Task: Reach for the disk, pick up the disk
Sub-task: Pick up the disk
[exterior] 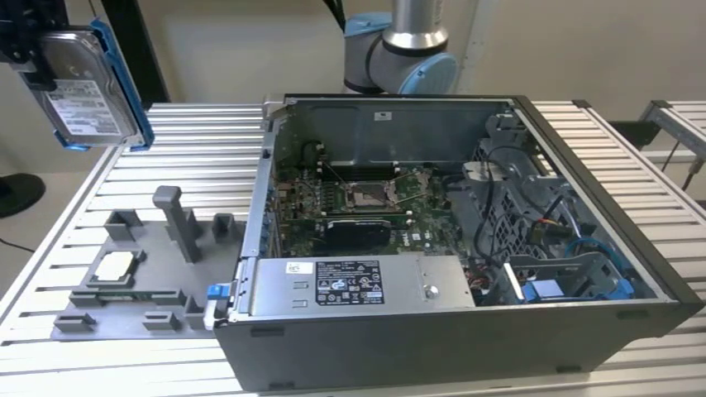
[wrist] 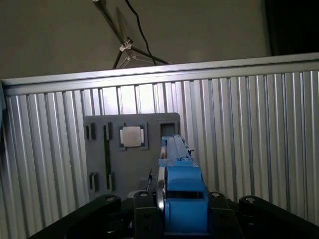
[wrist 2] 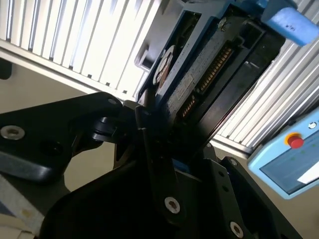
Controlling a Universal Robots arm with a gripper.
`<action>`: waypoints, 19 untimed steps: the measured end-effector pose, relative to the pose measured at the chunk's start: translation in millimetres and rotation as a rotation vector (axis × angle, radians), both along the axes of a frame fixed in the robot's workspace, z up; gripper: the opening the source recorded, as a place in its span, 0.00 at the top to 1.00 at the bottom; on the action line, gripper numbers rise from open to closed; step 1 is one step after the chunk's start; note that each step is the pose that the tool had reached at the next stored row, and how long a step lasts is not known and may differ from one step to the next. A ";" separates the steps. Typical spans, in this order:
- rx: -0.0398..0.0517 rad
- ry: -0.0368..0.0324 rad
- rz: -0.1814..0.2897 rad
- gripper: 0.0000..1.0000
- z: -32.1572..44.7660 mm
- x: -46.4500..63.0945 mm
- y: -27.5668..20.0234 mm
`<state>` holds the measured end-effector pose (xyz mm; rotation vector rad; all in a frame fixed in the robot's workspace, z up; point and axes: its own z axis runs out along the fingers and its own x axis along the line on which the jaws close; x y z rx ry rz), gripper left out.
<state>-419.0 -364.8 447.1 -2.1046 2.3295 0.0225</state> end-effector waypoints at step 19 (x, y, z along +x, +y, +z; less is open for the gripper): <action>0.0000 0.0000 0.000 1.00 35.4 0.0 0.0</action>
